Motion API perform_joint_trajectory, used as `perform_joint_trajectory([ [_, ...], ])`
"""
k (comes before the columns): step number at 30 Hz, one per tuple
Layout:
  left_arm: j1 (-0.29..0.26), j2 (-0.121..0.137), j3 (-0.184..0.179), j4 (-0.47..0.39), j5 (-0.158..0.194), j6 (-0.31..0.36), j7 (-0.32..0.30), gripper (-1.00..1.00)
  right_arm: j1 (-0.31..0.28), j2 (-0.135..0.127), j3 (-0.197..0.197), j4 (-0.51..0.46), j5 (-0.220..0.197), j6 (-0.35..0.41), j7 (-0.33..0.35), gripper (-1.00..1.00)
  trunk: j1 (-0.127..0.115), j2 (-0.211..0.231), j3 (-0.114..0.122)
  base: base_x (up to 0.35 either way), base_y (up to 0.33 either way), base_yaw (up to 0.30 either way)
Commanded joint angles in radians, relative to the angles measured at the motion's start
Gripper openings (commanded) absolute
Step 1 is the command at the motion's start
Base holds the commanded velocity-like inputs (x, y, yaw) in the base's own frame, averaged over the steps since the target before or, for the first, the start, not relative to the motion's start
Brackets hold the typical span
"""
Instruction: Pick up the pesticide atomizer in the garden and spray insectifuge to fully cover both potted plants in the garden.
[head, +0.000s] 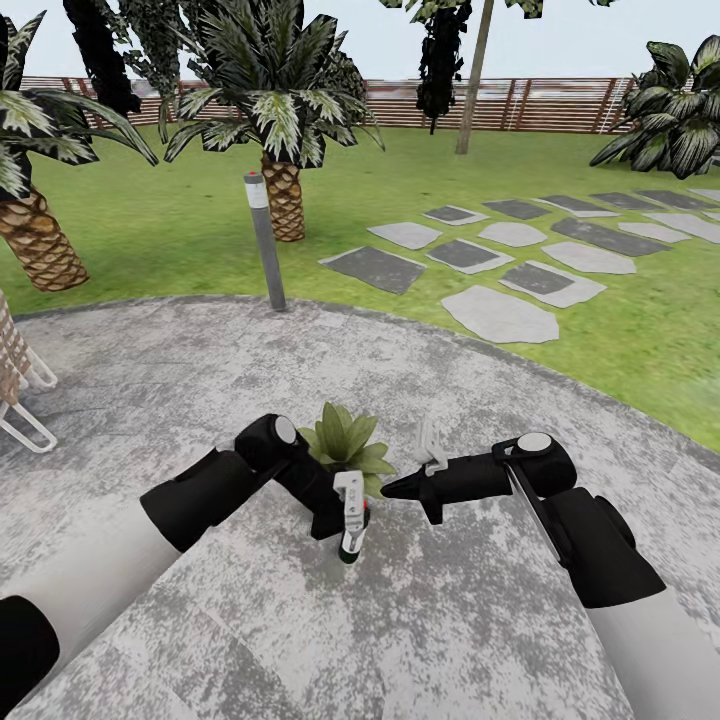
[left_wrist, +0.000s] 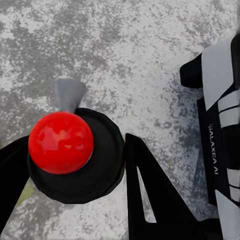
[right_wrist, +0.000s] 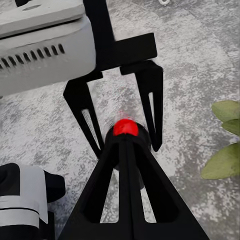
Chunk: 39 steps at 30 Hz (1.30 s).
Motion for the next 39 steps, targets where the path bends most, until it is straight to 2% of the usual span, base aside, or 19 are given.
perform_joint_trajectory([
  [1, -0.001, -0.004, -0.001, -0.001, -0.004, 0.011, -0.005, -1.0, -0.001, 0.0, 0.0, -0.001, 0.005, 0.008, 0.005, -1.0, 0.0, 0.0, -0.001, 0.0, 0.0, 0.0],
  [10, -0.002, -0.03, -0.002, -0.003, -0.004, 0.012, -0.005, -1.0, -0.001, -0.002, 0.0, -0.001, 0.005, 0.008, 0.005, -1.0, 0.0, 0.0, -0.001, 0.0, 0.0, 0.0],
  [25, -0.023, -0.034, -0.002, -0.004, -0.004, 0.023, -0.007, -1.0, -0.001, 0.0, 0.0, -0.001, 0.005, 0.008, 0.005, -1.0, 0.0, 0.0, -0.001, 0.0, 0.0, 0.0],
  [33, -0.024, -0.073, -0.003, -0.004, -0.004, 0.024, -0.007, -1.0, -0.001, 0.0, 0.0, -0.001, 0.005, 0.008, 0.005, -1.0, 0.0, 0.0, -0.001, 0.0, 0.0, 0.0],
  [39, -0.028, -0.081, -0.003, -0.003, -0.004, 0.024, -0.006, -1.0, -0.001, -0.001, 0.0, -0.001, 0.018, 0.008, 0.005, -1.0, 0.0, 0.0, -0.001, 0.0, 0.0, 0.0],
])
